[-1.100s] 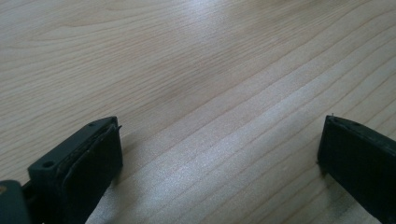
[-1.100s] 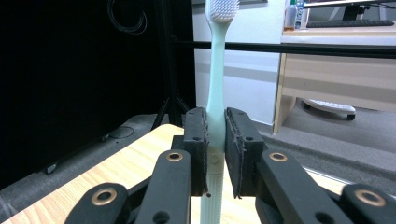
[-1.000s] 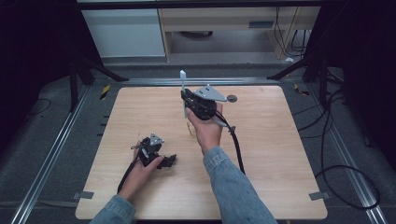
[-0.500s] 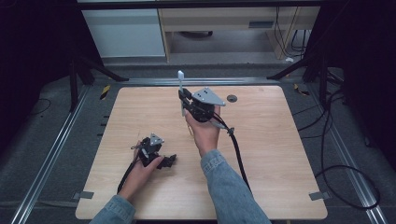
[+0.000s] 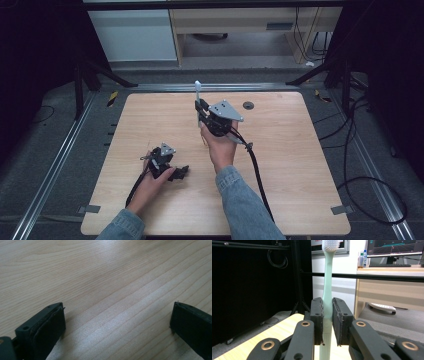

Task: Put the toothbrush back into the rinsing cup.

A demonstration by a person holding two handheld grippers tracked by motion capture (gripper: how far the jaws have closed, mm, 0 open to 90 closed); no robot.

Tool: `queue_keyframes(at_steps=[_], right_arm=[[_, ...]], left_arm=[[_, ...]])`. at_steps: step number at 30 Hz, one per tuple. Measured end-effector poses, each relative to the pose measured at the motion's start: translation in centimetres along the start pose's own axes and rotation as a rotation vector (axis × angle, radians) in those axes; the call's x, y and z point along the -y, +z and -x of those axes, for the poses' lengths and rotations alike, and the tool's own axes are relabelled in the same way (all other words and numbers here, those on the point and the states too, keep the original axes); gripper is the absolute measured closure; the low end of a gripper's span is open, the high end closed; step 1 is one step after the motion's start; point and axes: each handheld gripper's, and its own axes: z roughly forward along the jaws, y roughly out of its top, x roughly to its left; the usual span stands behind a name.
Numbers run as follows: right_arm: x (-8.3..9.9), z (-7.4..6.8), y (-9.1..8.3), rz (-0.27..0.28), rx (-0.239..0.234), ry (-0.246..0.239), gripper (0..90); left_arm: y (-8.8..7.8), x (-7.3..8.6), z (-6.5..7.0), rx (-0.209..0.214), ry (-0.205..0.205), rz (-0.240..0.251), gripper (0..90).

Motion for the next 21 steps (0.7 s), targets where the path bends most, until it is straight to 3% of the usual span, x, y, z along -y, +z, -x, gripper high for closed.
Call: queue_keyframes(at_steps=[21], right_arm=[[2.1, 0.2, -0.3, -0.016, 0.035, -0.027, 79.2]], left_arm=[[0.0, 0.0, 0.0, 0.000, 0.000, 0.000, 0.0]])
